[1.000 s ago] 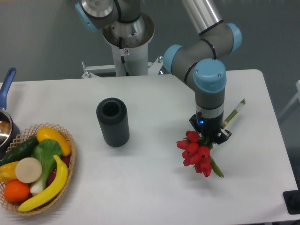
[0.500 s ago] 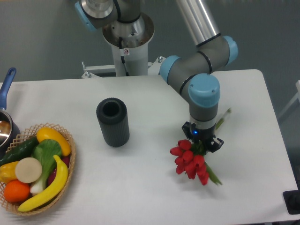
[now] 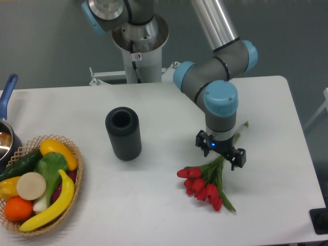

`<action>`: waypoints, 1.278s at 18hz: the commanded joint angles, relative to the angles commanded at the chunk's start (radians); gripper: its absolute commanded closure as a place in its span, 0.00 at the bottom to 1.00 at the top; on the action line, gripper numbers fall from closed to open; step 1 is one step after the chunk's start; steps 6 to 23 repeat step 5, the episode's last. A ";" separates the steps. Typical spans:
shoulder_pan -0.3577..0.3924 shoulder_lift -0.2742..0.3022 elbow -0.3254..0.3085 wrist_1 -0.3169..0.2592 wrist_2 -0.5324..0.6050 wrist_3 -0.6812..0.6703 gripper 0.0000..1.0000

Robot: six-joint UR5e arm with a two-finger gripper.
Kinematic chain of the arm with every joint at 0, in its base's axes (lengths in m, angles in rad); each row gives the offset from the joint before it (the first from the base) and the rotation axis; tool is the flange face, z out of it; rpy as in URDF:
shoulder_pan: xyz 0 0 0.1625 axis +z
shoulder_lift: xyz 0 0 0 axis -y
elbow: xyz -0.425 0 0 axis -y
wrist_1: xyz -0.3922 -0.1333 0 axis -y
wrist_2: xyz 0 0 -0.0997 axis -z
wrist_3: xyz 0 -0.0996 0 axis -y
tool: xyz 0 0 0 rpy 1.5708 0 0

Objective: Place the flowers on the table
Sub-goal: 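Open the gripper to release the tulips and lift away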

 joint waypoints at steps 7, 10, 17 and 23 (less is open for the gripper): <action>0.017 0.000 0.000 -0.002 -0.003 0.068 0.00; 0.017 0.000 0.000 -0.002 -0.003 0.068 0.00; 0.017 0.000 0.000 -0.002 -0.003 0.068 0.00; 0.017 0.000 0.000 -0.002 -0.003 0.068 0.00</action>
